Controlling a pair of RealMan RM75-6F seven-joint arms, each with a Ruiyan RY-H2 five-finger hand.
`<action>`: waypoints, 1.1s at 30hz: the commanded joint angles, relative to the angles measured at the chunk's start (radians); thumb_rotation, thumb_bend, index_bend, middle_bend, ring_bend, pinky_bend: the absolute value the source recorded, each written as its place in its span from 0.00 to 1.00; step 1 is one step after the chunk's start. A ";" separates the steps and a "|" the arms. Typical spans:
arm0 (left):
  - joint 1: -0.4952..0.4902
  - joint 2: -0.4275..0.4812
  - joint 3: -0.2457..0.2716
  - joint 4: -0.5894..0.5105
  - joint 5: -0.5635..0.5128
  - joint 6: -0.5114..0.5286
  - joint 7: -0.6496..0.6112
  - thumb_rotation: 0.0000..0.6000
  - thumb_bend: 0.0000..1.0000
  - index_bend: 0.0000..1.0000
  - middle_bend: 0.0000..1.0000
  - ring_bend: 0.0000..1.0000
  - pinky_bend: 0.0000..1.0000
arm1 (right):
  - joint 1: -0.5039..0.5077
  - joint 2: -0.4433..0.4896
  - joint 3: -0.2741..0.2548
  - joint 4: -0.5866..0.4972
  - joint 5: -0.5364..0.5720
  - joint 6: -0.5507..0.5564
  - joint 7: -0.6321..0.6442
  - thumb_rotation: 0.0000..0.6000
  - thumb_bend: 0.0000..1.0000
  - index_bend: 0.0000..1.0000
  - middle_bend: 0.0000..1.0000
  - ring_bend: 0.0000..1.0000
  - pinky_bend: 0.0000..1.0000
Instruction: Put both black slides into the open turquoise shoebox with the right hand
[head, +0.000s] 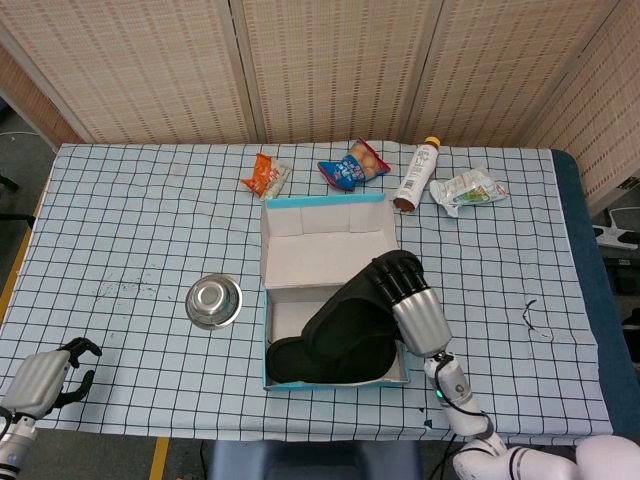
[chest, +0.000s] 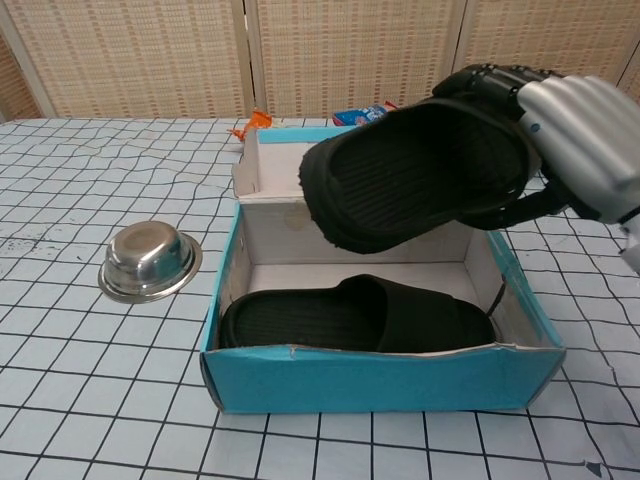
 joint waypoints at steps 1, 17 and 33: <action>-0.001 0.000 -0.001 0.001 -0.002 -0.003 -0.003 1.00 0.50 0.37 0.29 0.44 0.54 | 0.043 -0.083 0.028 0.069 0.009 -0.050 0.026 1.00 0.07 0.62 0.52 0.34 0.36; -0.005 0.004 0.002 -0.001 -0.004 -0.013 -0.005 1.00 0.50 0.37 0.29 0.44 0.55 | 0.091 -0.155 0.045 0.019 0.088 -0.210 -0.106 1.00 0.07 0.62 0.52 0.34 0.36; -0.006 0.007 0.002 -0.007 -0.011 -0.017 -0.005 1.00 0.50 0.37 0.29 0.44 0.55 | 0.060 -0.066 0.046 -0.230 0.401 -0.418 -0.502 1.00 0.08 0.63 0.52 0.34 0.36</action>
